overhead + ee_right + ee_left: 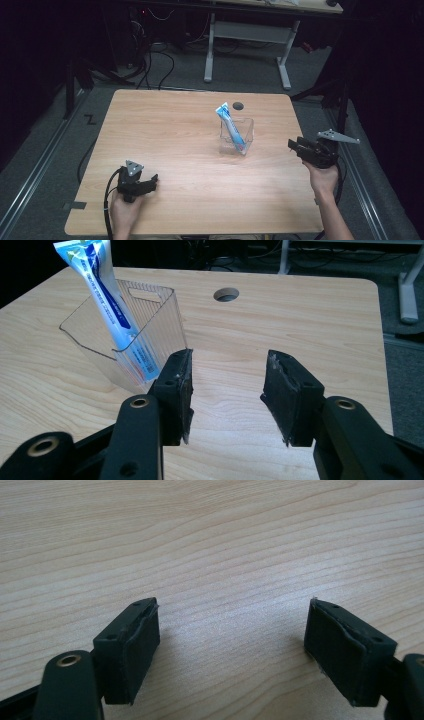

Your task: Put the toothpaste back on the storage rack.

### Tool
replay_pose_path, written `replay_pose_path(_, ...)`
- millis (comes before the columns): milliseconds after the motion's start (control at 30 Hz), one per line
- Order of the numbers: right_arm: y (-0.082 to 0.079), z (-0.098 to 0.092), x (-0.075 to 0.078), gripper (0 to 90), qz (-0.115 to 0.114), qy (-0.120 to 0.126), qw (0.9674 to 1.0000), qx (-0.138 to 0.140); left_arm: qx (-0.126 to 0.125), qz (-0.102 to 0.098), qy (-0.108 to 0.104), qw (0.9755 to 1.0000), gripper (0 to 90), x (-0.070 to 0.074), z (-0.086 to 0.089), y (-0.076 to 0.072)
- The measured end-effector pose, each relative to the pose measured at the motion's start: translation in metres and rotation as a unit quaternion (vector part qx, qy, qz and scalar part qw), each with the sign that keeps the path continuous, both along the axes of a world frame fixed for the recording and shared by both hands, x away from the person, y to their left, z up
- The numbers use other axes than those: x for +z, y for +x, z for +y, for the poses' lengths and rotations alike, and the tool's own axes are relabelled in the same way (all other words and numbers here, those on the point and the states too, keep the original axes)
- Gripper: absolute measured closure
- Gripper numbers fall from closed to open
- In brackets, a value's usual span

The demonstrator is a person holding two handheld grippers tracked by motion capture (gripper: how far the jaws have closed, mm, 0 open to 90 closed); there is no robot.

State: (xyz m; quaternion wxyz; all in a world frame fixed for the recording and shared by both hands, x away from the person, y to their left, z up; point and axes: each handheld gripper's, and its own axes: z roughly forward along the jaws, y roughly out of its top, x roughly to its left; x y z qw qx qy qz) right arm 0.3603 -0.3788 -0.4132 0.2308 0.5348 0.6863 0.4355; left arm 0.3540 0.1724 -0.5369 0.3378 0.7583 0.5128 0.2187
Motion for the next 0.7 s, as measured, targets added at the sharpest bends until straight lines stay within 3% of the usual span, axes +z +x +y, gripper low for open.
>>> replay_pose_path(700, -0.009, -0.004, -0.020, 54.3, 0.015, 0.016, 0.9997, -0.005, 0.000, 0.000, 0.000, 1.0000, 22.5, 0.000, 0.000, 0.000)
